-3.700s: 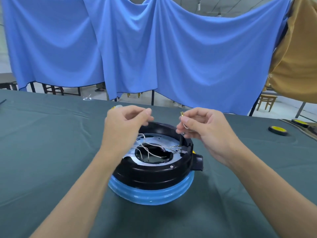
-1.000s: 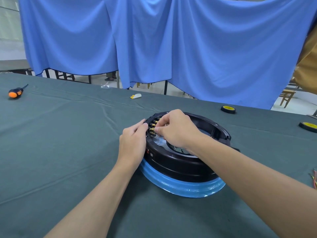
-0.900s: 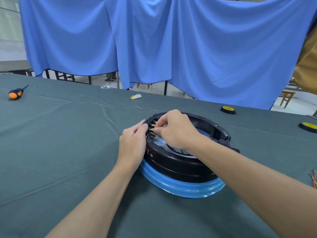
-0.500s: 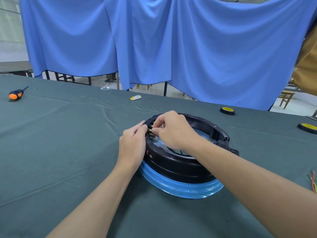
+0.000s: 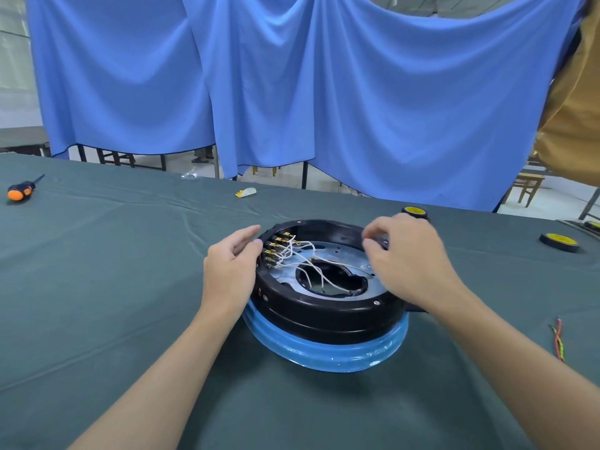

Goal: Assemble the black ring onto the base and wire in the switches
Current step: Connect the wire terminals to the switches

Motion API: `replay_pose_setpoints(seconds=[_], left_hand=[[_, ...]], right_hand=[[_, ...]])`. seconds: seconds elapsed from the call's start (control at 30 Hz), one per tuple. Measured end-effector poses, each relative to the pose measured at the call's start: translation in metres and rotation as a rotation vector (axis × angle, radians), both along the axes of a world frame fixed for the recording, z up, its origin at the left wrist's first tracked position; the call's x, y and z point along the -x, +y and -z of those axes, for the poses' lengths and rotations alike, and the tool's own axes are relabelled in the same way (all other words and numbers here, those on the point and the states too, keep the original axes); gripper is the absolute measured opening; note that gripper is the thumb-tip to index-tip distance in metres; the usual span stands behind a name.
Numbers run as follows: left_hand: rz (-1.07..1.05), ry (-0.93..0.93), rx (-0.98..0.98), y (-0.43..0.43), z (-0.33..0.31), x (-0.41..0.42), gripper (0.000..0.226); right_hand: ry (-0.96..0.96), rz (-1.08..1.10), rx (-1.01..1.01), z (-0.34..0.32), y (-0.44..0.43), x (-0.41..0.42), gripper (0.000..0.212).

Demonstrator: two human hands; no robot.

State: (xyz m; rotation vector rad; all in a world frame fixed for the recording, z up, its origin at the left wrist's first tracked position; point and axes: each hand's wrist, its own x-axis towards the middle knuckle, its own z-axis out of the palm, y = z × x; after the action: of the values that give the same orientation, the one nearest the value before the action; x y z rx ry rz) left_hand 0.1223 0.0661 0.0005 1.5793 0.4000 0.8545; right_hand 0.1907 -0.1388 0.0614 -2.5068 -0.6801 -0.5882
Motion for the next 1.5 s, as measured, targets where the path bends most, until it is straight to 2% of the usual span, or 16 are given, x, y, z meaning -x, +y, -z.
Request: replay_pose_setpoints(seconds=[0.1, 0.17, 0.23, 0.37, 0.43, 0.5, 0.6, 0.7, 0.73, 0.8, 0.87, 1.03, 1.13, 1.27, 1.4, 1.5], left_hand=[[0.007, -0.029, -0.009, -0.003, -0.006, 0.003, 0.025], [0.035, -0.035, -0.086, -0.009, -0.009, 0.005, 0.026], [0.062, -0.032, -0.263, -0.015, -0.011, 0.006, 0.025], [0.066, 0.04, -0.711, -0.023, -0.022, 0.01, 0.034], [0.057, 0.093, -0.874, -0.028, -0.029, 0.011, 0.029], [0.066, 0.146, -0.996, -0.038, -0.036, 0.011, 0.025], [0.128, 0.256, -1.195, -0.069, -0.044, 0.007, 0.04], [0.159, 0.307, -1.38, -0.106, -0.047, -0.001, 0.033], [0.171, 0.315, -1.422, -0.116, -0.046, -0.003, 0.032], [0.188, 0.322, -1.47, -0.13, -0.043, -0.008, 0.034], [0.169, 0.305, -1.519, -0.138, -0.039, -0.013, 0.034], [0.088, 0.384, -1.624, -0.145, -0.03, -0.026, 0.037], [0.114, 0.463, -1.726, -0.143, -0.022, -0.03, 0.054], [0.13, 0.479, -1.757, -0.141, -0.022, -0.029, 0.054], [0.132, 0.513, -1.754, -0.142, -0.023, -0.027, 0.053], [0.154, 0.532, -1.74, -0.143, -0.025, -0.027, 0.054]], right_hand=[[0.197, 0.148, -0.055, 0.015, -0.025, -0.007, 0.028], [0.365, 0.105, -0.223, 0.023, -0.03, -0.007, 0.024], [0.42, 0.023, -0.38, 0.029, -0.03, -0.008, 0.014], [0.492, -0.097, -0.528, 0.032, -0.029, -0.018, 0.02], [0.545, -0.134, -0.603, 0.033, -0.028, -0.025, 0.018], [0.57, -0.157, -0.627, 0.036, -0.026, -0.032, 0.017], [0.571, -0.173, -0.622, 0.036, -0.021, -0.037, 0.027], [0.477, -0.172, -0.514, 0.035, -0.023, -0.036, 0.02], [0.417, -0.151, -0.431, 0.035, -0.027, -0.035, 0.027], [0.311, -0.136, -0.288, 0.036, -0.042, -0.034, 0.032], [0.232, -0.117, -0.157, 0.036, -0.064, -0.036, 0.027], [0.163, 0.056, 0.115, 0.036, -0.136, -0.047, 0.021], [0.147, 0.203, 0.086, 0.043, -0.173, -0.05, 0.017], [0.25, 0.239, -0.054, 0.044, -0.189, -0.051, 0.015], [0.215, 0.428, 0.051, 0.041, -0.194, -0.053, 0.018], [0.367, 0.569, 0.163, 0.043, -0.2, -0.052, 0.019]])
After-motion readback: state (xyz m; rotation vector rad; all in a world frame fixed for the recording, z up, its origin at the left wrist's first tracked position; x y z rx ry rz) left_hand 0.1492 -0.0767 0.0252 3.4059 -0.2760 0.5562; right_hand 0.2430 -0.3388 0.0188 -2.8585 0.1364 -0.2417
